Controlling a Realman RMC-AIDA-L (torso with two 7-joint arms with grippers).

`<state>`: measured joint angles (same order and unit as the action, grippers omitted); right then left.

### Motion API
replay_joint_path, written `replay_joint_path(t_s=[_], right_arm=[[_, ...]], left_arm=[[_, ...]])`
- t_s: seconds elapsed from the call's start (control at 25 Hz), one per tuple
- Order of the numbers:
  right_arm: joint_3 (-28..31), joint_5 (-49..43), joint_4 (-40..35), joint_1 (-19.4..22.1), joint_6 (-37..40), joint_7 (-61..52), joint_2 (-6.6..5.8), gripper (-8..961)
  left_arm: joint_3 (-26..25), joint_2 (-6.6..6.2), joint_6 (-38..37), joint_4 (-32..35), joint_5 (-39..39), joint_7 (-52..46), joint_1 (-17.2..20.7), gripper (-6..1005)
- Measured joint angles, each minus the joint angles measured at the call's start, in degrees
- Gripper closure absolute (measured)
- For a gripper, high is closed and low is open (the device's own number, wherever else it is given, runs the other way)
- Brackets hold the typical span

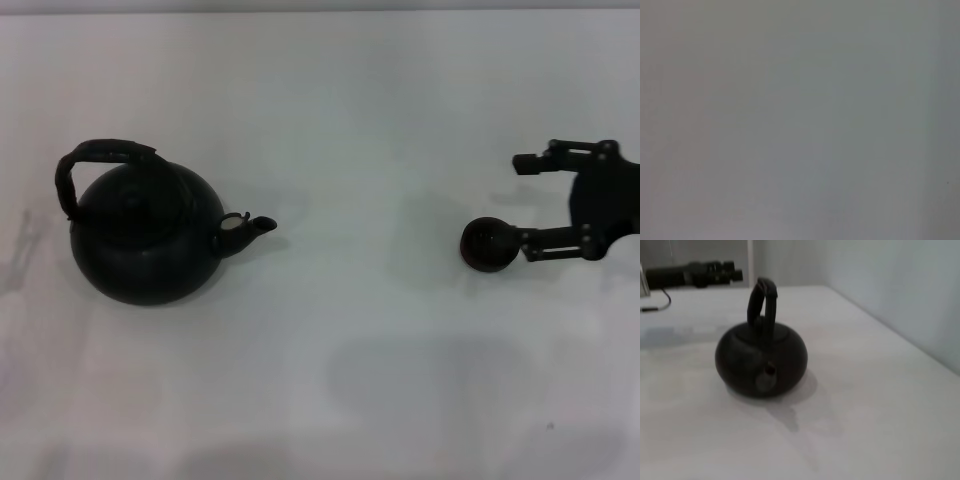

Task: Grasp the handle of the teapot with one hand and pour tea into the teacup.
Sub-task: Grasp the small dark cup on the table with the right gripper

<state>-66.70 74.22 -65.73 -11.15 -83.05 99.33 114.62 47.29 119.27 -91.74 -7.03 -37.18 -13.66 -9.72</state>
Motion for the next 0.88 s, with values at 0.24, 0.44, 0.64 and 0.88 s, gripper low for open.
replay_joint_path(t_s=[0.24,0.44,0.64,0.88], right_arm=[[-5.4,-3.2,0.4,-1.9,5.2,-0.9,-0.01,85],[-8.6,-7.0,0.5,-3.2,8.3,-3.1,0.03,85],[-8.6,-8.7,0.8,-3.8,9.1,-3.8,0.08,85],[-8.8,-10.8,1.2,-4.5,10.1,-4.3,0.09,85]], left_arm=[[0.0,0.0,0.0,0.0,0.0,0.0,0.1,128],[0.1,0.0,0.0,0.0,0.0,0.0,0.1,128],[0.1,-0.08,0.0,0.0,0.2,0.0,0.0,129],[0.1,-0.09,0.0,0.1,0.3,0.0,-0.6,129]])
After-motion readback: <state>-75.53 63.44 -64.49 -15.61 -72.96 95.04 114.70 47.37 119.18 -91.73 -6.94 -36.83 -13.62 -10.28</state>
